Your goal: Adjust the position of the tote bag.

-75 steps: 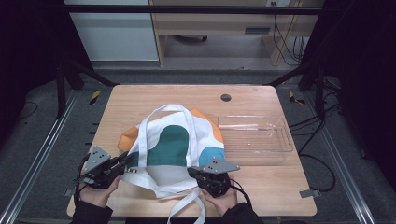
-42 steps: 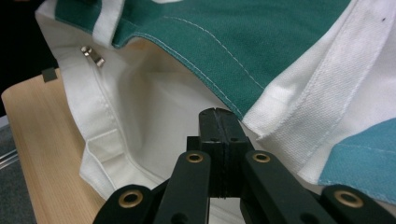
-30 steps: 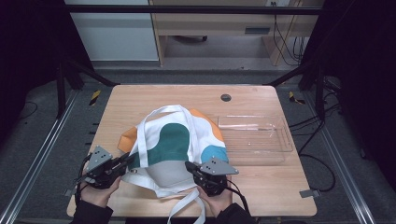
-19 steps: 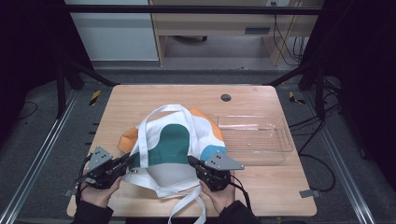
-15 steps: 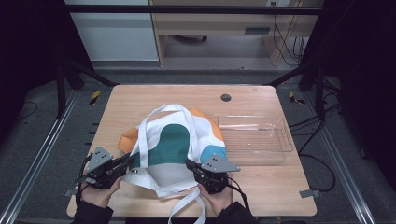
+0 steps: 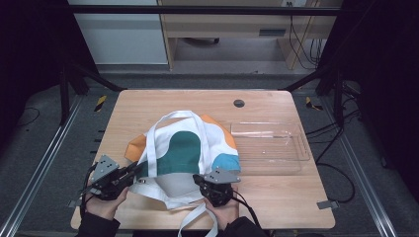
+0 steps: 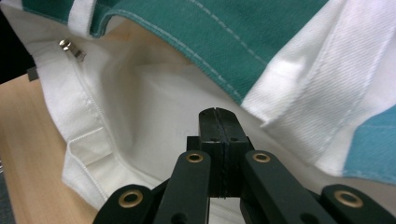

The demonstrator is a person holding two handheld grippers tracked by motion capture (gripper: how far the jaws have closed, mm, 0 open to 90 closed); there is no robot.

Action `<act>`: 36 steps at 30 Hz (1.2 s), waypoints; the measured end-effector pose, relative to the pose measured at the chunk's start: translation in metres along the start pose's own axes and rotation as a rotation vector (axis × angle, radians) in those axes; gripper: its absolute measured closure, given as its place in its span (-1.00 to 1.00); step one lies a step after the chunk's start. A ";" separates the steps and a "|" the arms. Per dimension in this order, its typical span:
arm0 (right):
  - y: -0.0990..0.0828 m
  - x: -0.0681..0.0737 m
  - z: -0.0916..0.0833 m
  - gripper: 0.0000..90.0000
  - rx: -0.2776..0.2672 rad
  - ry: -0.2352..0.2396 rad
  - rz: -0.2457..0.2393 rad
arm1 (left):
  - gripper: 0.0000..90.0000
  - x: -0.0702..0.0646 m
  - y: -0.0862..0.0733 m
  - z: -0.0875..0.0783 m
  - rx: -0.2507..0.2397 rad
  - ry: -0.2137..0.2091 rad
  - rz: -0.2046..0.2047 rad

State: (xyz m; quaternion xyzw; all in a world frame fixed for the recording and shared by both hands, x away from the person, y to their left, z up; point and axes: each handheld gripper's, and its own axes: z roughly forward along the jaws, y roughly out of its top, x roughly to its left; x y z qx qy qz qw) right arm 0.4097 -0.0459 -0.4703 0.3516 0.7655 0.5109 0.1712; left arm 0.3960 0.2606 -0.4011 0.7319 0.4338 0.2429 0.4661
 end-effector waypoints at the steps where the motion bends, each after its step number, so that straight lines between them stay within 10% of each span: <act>1: 0.001 -0.001 0.000 1.00 -0.005 -0.005 -0.003 | 0.83 0.000 0.000 0.000 0.001 0.000 0.001; 20: 0.038 -0.005 -0.033 1.00 -0.170 -0.019 -0.030 | 0.82 -0.006 -0.001 0.004 0.010 -0.017 0.016; 36: 0.045 -0.007 -0.032 1.00 -0.154 0.005 -0.036 | 0.55 -0.006 0.000 0.003 -0.010 -0.010 0.018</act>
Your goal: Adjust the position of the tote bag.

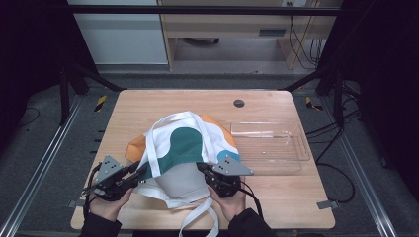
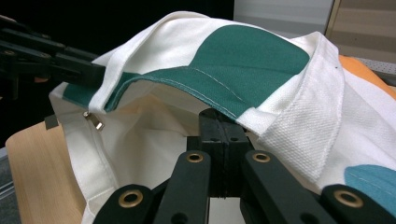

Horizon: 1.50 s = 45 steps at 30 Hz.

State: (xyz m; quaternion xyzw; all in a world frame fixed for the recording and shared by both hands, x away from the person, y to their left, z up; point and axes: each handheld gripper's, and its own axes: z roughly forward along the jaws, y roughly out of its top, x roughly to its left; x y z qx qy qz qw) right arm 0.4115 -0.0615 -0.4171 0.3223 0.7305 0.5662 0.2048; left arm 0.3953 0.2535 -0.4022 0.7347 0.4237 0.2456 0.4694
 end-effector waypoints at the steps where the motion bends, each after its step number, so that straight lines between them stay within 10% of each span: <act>1: 0.000 0.000 0.000 1.00 0.004 0.001 0.001 | 0.51 0.000 0.001 -0.002 -0.009 0.000 0.004; 15: 0.001 -0.001 -0.001 1.00 0.013 -0.004 0.002 | -0.04 -0.019 0.022 -0.012 -0.059 -0.023 0.067; 45: 0.007 -0.005 -0.005 1.00 -0.002 -0.010 0.013 | -0.18 -0.056 0.040 0.021 -0.012 -0.075 0.154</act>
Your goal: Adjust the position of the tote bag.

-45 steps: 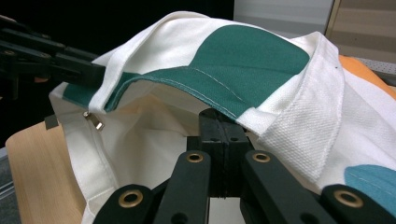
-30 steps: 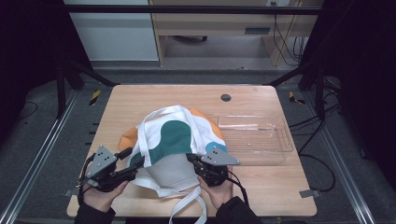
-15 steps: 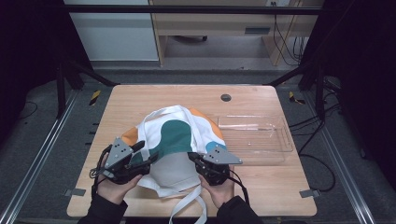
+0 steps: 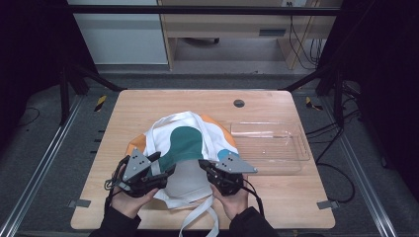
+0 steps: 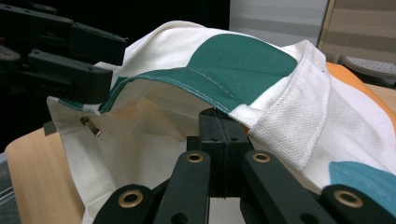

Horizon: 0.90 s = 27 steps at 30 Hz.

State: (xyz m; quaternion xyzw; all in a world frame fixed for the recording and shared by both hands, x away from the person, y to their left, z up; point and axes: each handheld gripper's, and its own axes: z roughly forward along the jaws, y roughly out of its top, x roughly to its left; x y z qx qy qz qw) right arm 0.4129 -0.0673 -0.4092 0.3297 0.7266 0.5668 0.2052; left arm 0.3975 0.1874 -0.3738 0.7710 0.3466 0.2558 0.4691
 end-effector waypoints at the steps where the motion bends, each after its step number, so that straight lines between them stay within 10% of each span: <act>1: 0.000 0.000 0.000 1.00 0.001 0.001 0.000 | -0.19 -0.001 -0.001 0.001 0.008 0.001 0.006; 13: -0.001 0.001 0.002 1.00 0.007 0.006 -0.001 | -0.10 -0.003 -0.005 0.019 0.055 0.037 0.043; 27: -0.003 0.002 0.003 1.00 0.021 0.019 -0.009 | 0.53 -0.004 -0.004 0.024 0.091 0.072 0.042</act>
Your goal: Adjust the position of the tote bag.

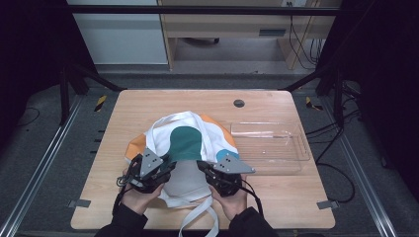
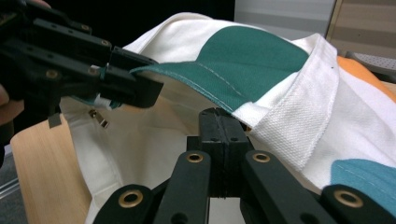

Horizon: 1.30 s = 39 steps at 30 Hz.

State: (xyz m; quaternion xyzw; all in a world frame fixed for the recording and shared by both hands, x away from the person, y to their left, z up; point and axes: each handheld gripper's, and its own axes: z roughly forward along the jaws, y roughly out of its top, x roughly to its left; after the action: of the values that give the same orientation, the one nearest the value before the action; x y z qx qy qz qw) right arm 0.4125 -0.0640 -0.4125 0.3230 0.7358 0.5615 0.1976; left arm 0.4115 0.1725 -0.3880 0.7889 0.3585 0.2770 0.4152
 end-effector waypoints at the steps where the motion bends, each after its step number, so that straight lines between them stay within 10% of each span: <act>1: -0.001 0.000 0.000 1.00 0.003 0.001 -0.001 | 0.59 0.000 0.000 0.000 -0.005 0.002 -0.005; 12: -0.018 0.002 -0.004 1.00 0.077 0.014 -0.024 | 0.89 0.002 0.003 -0.001 -0.022 0.000 -0.026; 39: -0.071 -0.003 0.019 1.00 0.278 -0.011 -0.023 | 0.92 0.008 0.012 -0.008 -0.078 -0.040 -0.079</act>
State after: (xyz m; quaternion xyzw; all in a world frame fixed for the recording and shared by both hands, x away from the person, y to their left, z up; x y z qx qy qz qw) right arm 0.4091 -0.0646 -0.4855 0.3417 0.8092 0.4499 0.1614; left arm 0.4146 0.1778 -0.3722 0.7628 0.3701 0.2581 0.4632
